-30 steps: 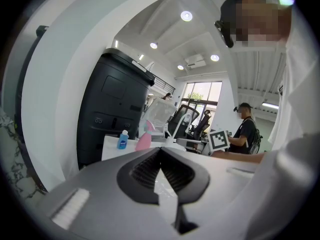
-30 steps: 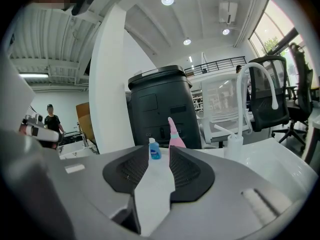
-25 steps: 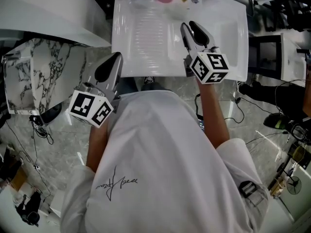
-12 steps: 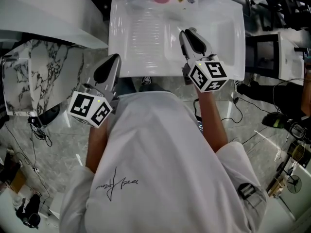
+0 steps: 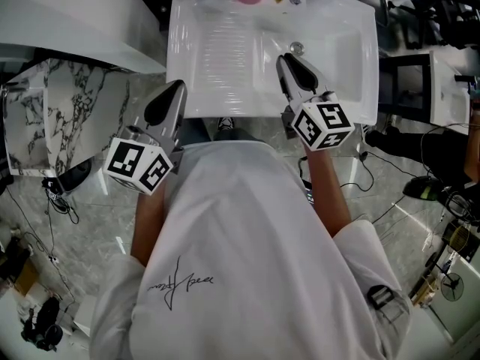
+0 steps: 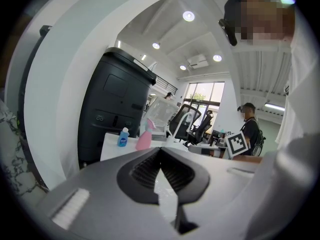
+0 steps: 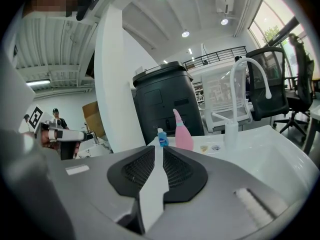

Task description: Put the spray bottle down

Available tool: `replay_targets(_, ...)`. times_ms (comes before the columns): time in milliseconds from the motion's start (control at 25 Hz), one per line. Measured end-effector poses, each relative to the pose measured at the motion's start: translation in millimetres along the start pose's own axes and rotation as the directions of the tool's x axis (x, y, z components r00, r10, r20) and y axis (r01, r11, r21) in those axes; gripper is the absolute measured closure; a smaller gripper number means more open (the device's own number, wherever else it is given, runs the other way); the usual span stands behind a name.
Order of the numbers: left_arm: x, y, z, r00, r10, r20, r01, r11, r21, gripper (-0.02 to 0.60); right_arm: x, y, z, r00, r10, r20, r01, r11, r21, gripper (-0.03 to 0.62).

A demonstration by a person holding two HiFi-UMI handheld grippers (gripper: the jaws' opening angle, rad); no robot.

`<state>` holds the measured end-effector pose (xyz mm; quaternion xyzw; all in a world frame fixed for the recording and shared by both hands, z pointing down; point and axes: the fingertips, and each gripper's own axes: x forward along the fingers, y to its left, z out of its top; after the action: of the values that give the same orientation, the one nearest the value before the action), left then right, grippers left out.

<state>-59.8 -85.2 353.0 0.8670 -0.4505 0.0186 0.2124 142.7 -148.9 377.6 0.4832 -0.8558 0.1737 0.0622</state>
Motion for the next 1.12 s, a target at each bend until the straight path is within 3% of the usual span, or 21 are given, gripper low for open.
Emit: replay_targets(1120,-6.8,-4.3,-4.8,0.999,0.033,-0.025,-0.032,0.999,0.004,0.577,-39.0,13.4,-17.1,0.995,0.045,-0.085,-0.048,0.999,-0.026,0.599)
